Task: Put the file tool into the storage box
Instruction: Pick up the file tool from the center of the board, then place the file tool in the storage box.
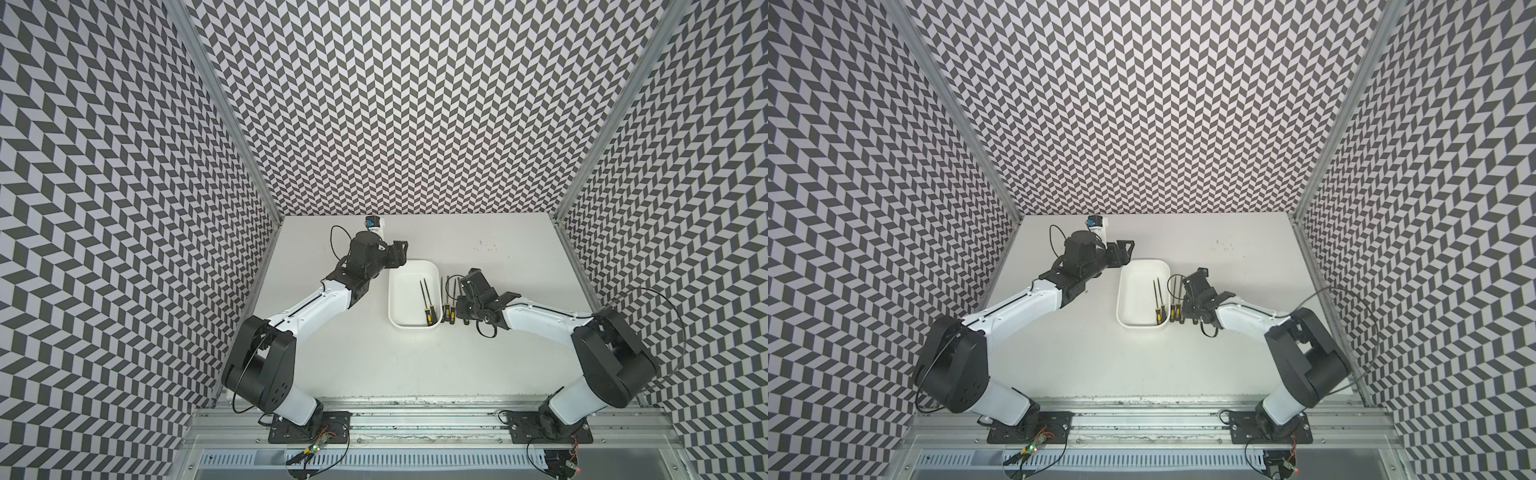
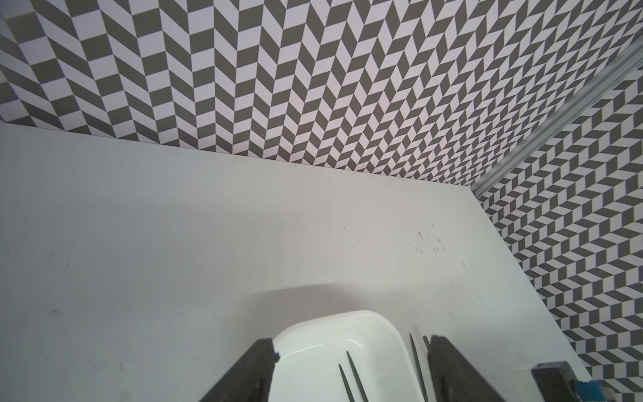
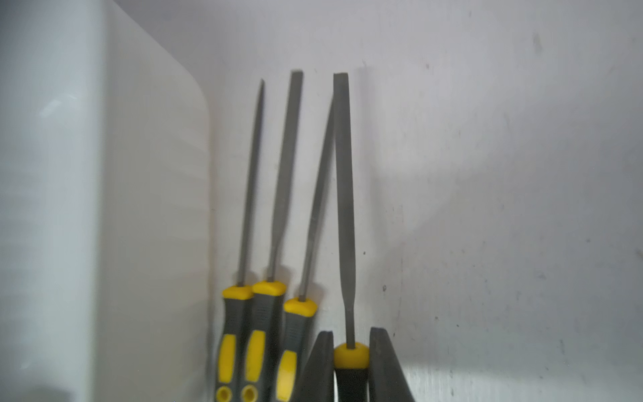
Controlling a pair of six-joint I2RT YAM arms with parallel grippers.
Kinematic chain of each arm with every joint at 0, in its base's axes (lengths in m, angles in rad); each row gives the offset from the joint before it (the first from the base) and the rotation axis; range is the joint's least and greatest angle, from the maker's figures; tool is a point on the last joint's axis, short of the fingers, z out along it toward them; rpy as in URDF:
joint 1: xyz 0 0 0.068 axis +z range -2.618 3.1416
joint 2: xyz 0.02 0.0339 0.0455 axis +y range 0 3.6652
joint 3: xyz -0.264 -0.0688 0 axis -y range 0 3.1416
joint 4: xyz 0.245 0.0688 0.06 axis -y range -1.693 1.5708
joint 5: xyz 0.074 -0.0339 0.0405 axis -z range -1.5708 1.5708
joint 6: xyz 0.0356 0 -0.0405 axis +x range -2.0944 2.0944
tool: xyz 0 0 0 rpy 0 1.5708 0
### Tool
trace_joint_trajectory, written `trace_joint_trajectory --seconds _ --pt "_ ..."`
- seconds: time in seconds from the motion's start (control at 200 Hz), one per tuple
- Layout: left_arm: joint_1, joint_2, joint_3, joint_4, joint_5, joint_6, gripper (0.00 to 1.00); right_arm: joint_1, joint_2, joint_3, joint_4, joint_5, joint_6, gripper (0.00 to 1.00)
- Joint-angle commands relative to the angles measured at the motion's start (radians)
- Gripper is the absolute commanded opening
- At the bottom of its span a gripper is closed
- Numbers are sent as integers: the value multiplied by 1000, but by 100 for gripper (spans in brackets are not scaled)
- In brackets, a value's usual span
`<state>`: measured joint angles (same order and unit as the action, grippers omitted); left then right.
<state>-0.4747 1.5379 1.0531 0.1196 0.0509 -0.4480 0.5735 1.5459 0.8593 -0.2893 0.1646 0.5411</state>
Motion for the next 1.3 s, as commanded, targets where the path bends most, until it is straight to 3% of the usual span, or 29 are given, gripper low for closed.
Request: trace_joint_trajectory --seconds 0.0,0.225,0.496,1.077,1.167,1.207,1.292 --pt "8 -7 -11 42 73 -15 74 4 -108 79 -2 -28 -28 3" --pt "62 42 -53 182 343 -117 74 2 -224 71 132 -249 -38 4" --pt "62 106 -76 344 522 -208 74 2 -211 49 245 -457 -4 4" --pt "4 161 -47 352 513 -202 72 6 -59 175 313 -538 9 4" --pt "3 172 -41 351 512 -202 63 6 -59 193 310 -537 6 4" --pt "2 176 -41 355 512 -200 52 7 -59 200 306 -537 5 4" --pt "-2 181 -41 362 512 -189 19 8 -60 209 298 -533 -1 4"
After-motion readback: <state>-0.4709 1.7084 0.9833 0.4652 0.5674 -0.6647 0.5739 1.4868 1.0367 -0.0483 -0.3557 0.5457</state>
